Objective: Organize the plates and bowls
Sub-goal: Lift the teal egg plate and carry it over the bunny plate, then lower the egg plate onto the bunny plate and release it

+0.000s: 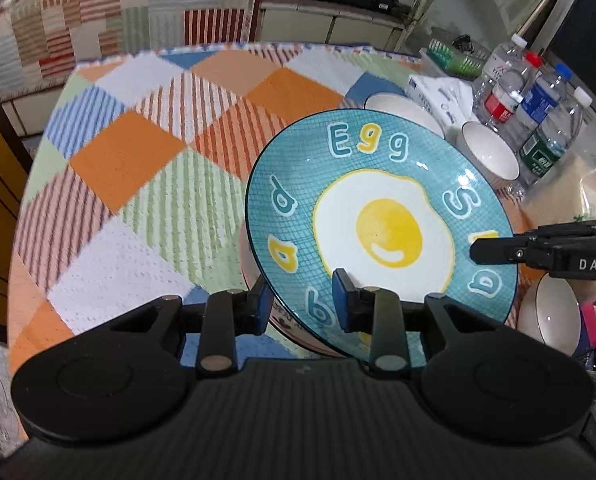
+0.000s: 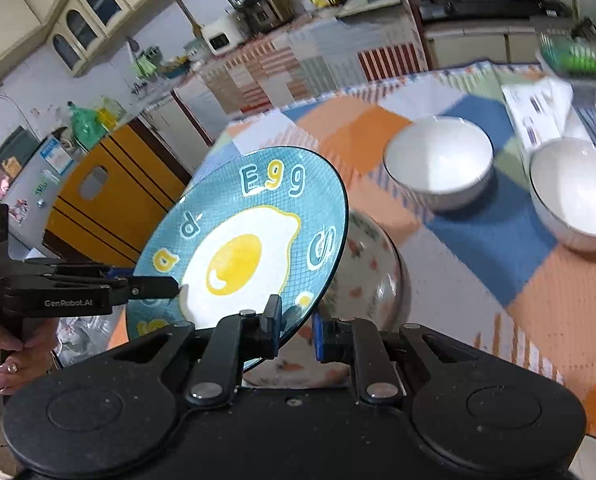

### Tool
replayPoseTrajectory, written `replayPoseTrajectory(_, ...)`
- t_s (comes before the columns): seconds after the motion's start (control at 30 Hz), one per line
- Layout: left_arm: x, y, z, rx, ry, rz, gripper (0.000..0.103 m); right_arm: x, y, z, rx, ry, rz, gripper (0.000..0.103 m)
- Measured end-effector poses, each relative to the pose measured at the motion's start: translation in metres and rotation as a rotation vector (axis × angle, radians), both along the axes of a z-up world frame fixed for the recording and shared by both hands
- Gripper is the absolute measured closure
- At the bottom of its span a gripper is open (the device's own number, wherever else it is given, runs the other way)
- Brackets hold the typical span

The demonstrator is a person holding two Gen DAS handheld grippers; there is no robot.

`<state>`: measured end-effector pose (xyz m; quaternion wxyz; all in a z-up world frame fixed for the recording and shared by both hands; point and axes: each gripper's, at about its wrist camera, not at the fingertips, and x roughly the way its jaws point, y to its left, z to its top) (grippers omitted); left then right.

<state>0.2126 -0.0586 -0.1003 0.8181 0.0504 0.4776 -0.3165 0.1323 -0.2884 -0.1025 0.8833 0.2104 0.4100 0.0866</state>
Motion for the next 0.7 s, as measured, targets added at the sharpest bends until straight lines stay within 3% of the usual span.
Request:
replayPoseTrajectory(0.47,0.009,0.002,-0.048,0.042,0.122,0.024,0.074,0.011,0.006,-0.039,0.008,0.145,-0.012,0.083)
replayPoseTrajectory(0.7,0.006,-0.002,-0.057,0.043,0.147,0.024,0.073,0.020,0.012,-0.041,-0.064,0.207,-0.028,0.082)
